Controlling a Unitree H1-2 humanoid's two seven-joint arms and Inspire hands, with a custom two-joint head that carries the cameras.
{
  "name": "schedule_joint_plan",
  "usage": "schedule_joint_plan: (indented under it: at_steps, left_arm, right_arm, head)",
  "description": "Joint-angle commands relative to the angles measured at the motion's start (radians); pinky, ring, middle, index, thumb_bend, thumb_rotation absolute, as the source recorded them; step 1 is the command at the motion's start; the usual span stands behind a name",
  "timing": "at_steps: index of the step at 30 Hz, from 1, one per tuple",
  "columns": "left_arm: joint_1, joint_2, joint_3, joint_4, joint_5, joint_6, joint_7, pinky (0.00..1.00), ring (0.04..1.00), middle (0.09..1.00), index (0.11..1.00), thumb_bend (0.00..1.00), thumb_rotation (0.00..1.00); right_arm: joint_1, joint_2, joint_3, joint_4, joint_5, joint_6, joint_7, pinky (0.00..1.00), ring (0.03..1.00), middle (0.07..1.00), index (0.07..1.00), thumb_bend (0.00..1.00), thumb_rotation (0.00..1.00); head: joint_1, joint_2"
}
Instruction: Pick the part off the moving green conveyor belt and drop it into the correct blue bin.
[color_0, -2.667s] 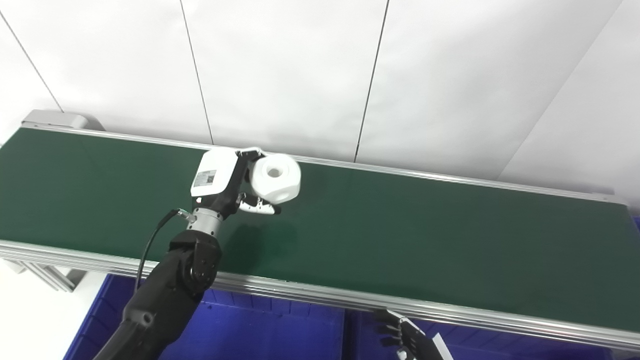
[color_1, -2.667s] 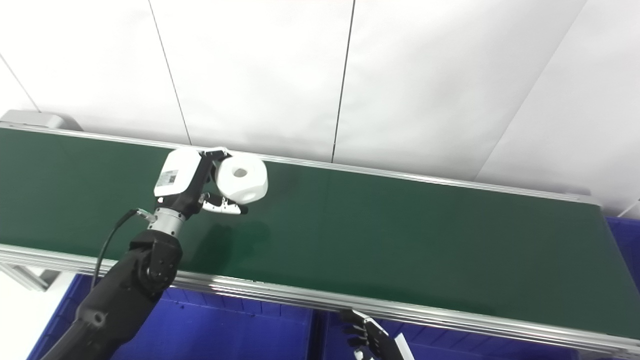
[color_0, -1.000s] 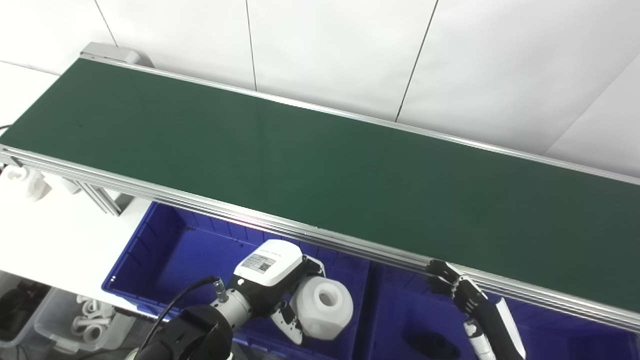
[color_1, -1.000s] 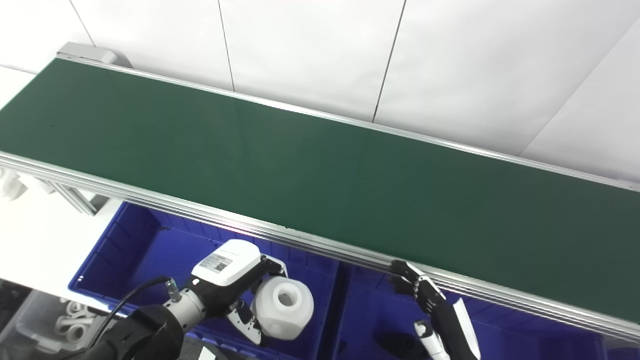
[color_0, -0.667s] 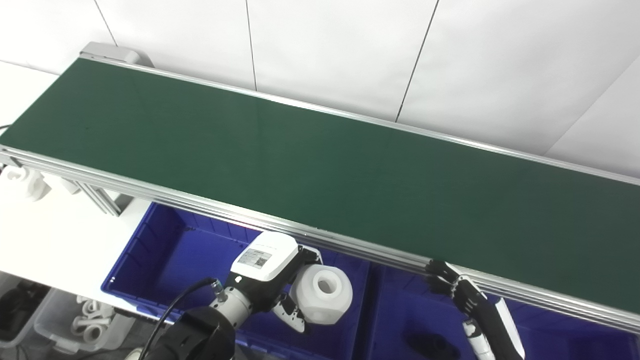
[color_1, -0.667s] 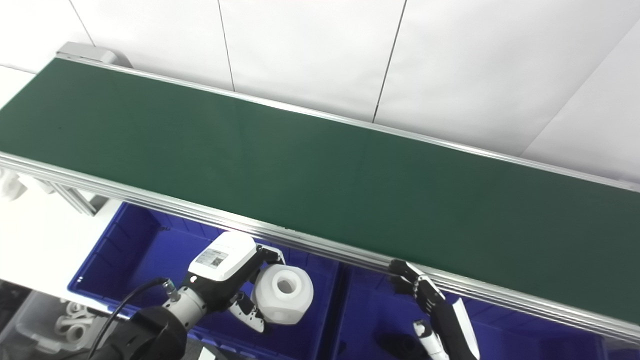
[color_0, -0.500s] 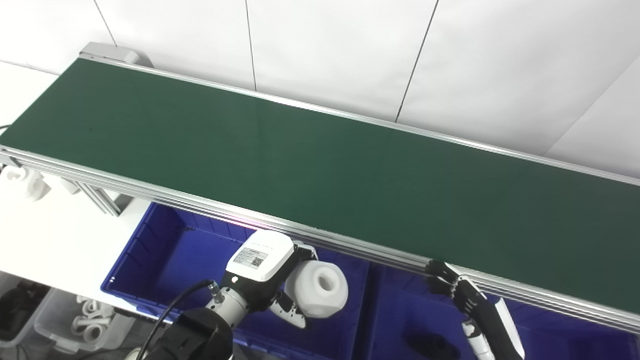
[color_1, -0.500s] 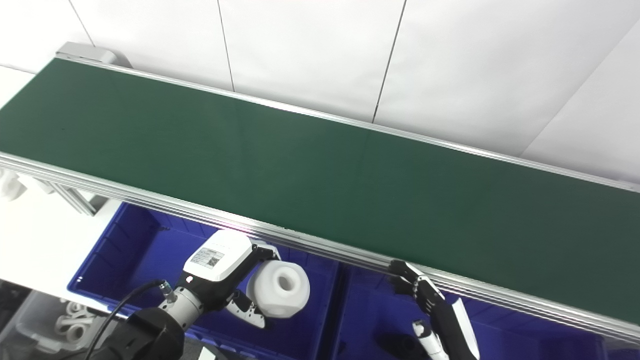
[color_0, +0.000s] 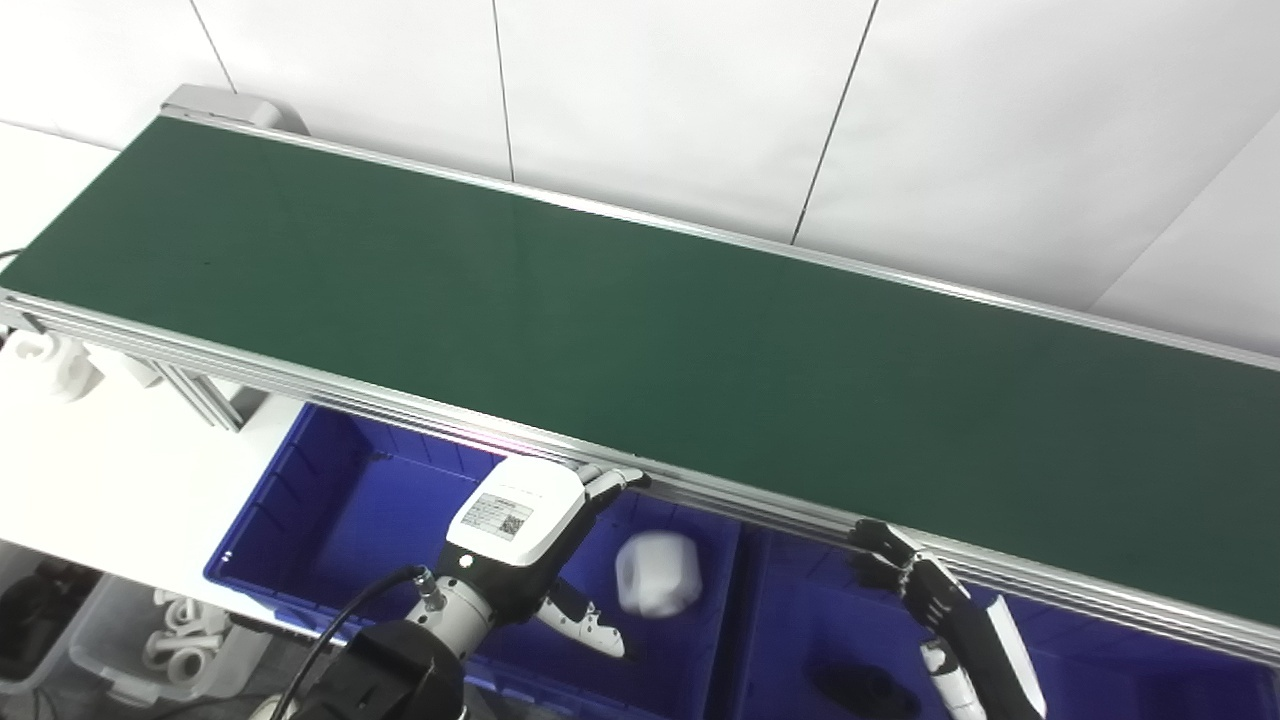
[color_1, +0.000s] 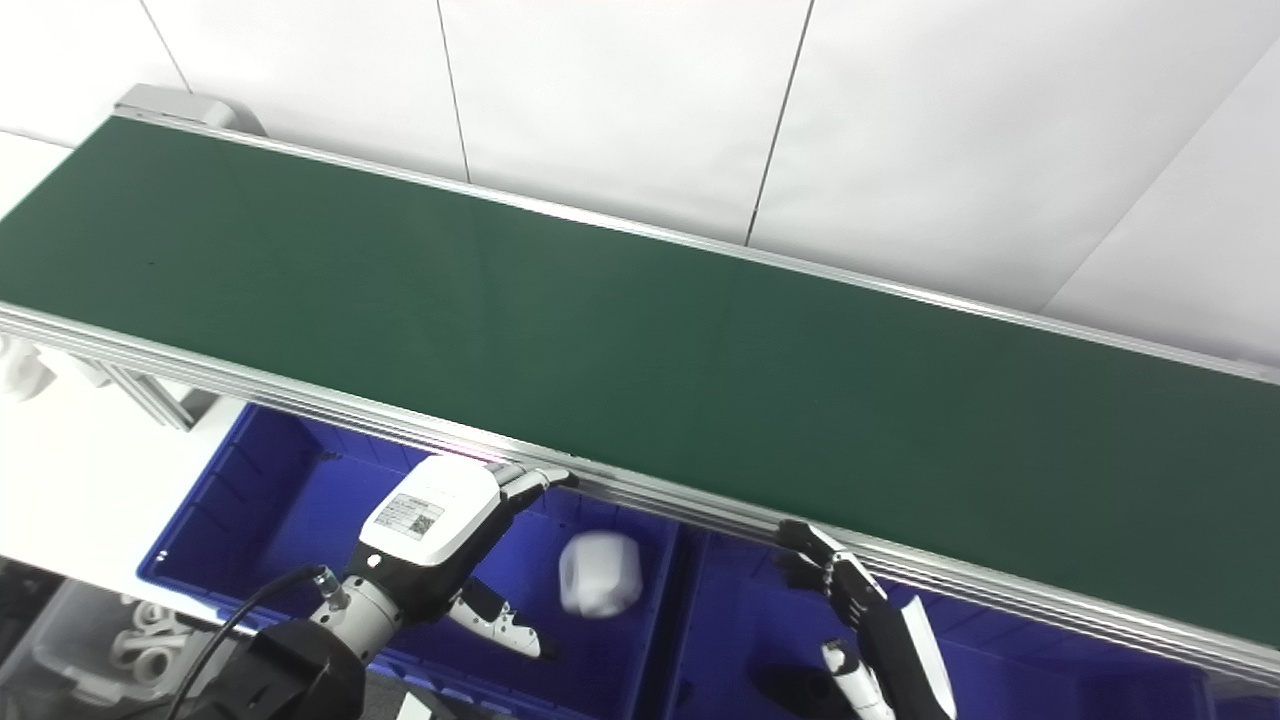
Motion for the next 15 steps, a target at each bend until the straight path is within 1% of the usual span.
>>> schedule_joint_plan:
  at_steps: [1,5,7,8,9,10,11,12,14,15]
  left_arm:
    - [-0.005,-0.003,0.004,-0.050,-0.023,-0.030,0.018,0.62,0.758,0.831,0.837,0.95,0.47]
    - [-0.001,-0.017,0.001,-0.112,-0.109,-0.044,0.012,0.60,0.750,0.831,0.842,0.94,0.47]
    - [-0.005,-0.038,-0.004,-0.146,-0.180,-0.064,0.024,0.60,0.744,0.825,0.838,0.93,0.47]
    - [-0.010,-0.070,-0.006,-0.158,-0.264,-0.078,0.039,0.60,0.742,0.822,0.836,0.92,0.47]
    - [-0.013,-0.094,-0.006,-0.165,-0.325,-0.090,0.049,0.60,0.732,0.808,0.815,0.88,0.47]
    - [-0.023,-0.133,-0.002,-0.146,-0.447,-0.121,0.070,0.60,0.729,0.804,0.808,0.87,0.48]
    - [-0.030,-0.159,0.002,-0.129,-0.533,-0.146,0.085,0.61,0.723,0.788,0.781,0.79,0.50]
    - [-0.046,-0.192,0.011,-0.075,-0.631,-0.194,0.107,0.64,0.730,0.777,0.765,0.74,0.53]
    - [-0.074,-0.242,0.033,0.042,-0.788,-0.282,0.129,0.66,0.738,0.773,0.758,0.72,0.54]
    - [-0.085,-0.258,0.045,0.098,-0.849,-0.319,0.129,0.67,0.750,0.778,0.759,0.72,0.55]
  right_arm:
    - [-0.002,0.001,-0.010,-0.017,0.000,-0.035,0.003,0.73,0.774,0.819,0.833,0.86,1.00]
    - [-0.003,0.002,-0.008,-0.013,0.001,-0.039,0.005,0.74,0.777,0.822,0.835,0.85,1.00]
    - [-0.005,0.004,-0.006,-0.008,0.000,-0.044,0.005,0.74,0.780,0.823,0.835,0.84,1.00]
    - [-0.006,0.006,-0.005,-0.005,-0.002,-0.045,0.005,0.74,0.781,0.824,0.834,0.84,1.00]
    - [-0.007,0.007,-0.004,-0.003,-0.003,-0.045,0.004,0.74,0.780,0.824,0.834,0.84,1.00]
    - [-0.009,0.009,-0.003,0.001,-0.004,-0.047,0.004,0.74,0.779,0.824,0.833,0.83,1.00]
    - [-0.012,0.011,-0.002,0.005,-0.005,-0.049,0.003,0.74,0.781,0.827,0.830,0.82,1.00]
    - [-0.015,0.014,0.000,0.013,-0.006,-0.051,0.002,0.74,0.785,0.832,0.829,0.82,1.00]
    - [-0.019,0.023,0.003,0.025,-0.015,-0.053,-0.004,0.74,0.791,0.836,0.830,0.81,1.00]
    - [-0.020,0.030,0.006,0.030,-0.023,-0.053,-0.008,0.74,0.791,0.838,0.830,0.82,1.00]
  head:
    - [-0.008,0.000]
    - [-0.035,-0.001]
    - [-0.043,-0.005]
    - [-0.046,-0.010]
    - [-0.046,-0.010]
    - [-0.048,-0.016]
    - [-0.051,-0.020]
    - [-0.061,-0.028]
    - [-0.079,-0.037]
    - [-0.105,-0.044]
